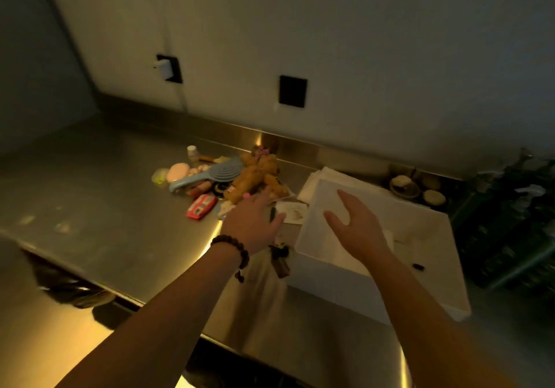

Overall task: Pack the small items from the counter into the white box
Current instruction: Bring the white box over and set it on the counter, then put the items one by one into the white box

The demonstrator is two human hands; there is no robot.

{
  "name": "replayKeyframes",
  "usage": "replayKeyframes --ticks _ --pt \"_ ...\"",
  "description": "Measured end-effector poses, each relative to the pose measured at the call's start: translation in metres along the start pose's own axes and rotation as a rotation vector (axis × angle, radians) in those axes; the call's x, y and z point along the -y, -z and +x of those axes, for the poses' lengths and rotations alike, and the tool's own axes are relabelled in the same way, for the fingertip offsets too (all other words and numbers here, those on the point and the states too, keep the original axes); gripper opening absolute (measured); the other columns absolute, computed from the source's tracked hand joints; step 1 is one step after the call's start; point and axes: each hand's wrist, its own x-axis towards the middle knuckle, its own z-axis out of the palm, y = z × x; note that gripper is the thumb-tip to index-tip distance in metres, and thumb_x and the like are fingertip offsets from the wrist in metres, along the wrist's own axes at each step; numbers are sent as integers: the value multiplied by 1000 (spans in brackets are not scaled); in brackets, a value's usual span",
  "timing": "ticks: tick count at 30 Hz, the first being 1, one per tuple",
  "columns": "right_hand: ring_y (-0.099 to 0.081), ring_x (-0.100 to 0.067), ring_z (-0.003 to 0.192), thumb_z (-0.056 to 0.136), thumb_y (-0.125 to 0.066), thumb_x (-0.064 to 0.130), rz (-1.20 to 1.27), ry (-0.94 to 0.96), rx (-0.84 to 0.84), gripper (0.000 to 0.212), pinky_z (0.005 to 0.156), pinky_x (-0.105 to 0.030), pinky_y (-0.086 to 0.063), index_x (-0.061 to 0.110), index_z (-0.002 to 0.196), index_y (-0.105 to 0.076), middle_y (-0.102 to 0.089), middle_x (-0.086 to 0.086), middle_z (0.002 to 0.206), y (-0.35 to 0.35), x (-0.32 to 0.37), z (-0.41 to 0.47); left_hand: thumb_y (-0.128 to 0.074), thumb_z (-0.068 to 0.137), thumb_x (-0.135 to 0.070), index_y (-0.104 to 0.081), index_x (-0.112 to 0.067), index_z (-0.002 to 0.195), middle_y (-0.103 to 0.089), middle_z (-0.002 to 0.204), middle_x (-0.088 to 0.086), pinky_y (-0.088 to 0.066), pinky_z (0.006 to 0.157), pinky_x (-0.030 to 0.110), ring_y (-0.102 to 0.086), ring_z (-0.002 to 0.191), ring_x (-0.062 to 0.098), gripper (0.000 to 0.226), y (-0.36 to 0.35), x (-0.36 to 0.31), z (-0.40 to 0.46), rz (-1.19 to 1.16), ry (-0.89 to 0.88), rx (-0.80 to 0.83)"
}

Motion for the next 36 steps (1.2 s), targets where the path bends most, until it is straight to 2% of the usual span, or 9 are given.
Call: replayKeyframes --ticks 2,5,10,15,20,23,28,30,36 --pt "-23 -17 141 90 -50 49 -23 70 60 64 112 -39 -21 25 146 -28 -28 0 154 -22 20 10 -42 85 -61 -24 -31 144 -42 143 1 -43 97 39 -45 123 23 69 13 21 0 26 3 -3" --pt "-25 -17 139 90 -52 47 -44 176 94 61 109 -33 -21 26 143 -34 -34 0 151 -47 52 28 -41 84 -62 -31 -32 140 -50 135 1 -41 89 32 -50 115 22 65 31 55 8 59 -36 -69" --pt "-43 -18 124 87 -56 43 6 243 97 52 99 -30 -33 31 136 -44 -49 0 137 -95 95 57 -38 83 -66 -23 -24 145 -41 145 2 -39 102 38 -41 128 20 76 49 119 44 117 11 -38" --pt "-45 -22 126 87 -61 34 15 126 89 51 105 -38 -36 26 135 -46 -48 -3 140 -157 113 86 -46 82 -61 -22 -29 146 -43 143 1 -41 96 35 -45 125 20 76 57 187 87 37 -33 47" --pt "-53 -24 115 86 -65 25 63 -88 36 50 88 -26 -34 20 133 -50 -56 -5 129 -209 114 89 -48 81 -57 -22 -27 146 -46 139 5 -41 99 40 -46 121 23 76 58 244 121 82 -142 168" --pt "-49 -18 120 84 -67 24 117 -219 -10 61 91 -26 -34 24 139 -41 -51 -3 136 -224 111 85 -49 80 -57 -21 -25 145 -41 141 5 -35 105 45 -41 125 24 78 54 264 132 70 -216 286" --pt "-46 -11 114 83 -69 20 195 -371 -71 66 89 -27 -35 25 141 -37 -52 -2 131 -237 108 84 -55 73 -56 -19 -23 146 -27 150 6 -20 111 38 -25 137 24 88 28 277 134 109 -387 358" --pt "-51 -15 111 84 -68 22 221 -429 -81 61 84 -26 -37 23 139 -40 -55 1 119 -242 104 85 -59 71 -58 -16 -23 147 -21 152 6 -14 113 37 -15 140 23 94 15 278 135 173 -430 414" --pt "-53 0 78 87 -65 26 195 -402 -122 27 62 -10 -35 20 113 -58 -58 7 90 -255 93 88 -57 68 -66 -6 -25 148 -10 155 5 4 114 43 -3 142 22 103 -7 271 140 277 -412 497"
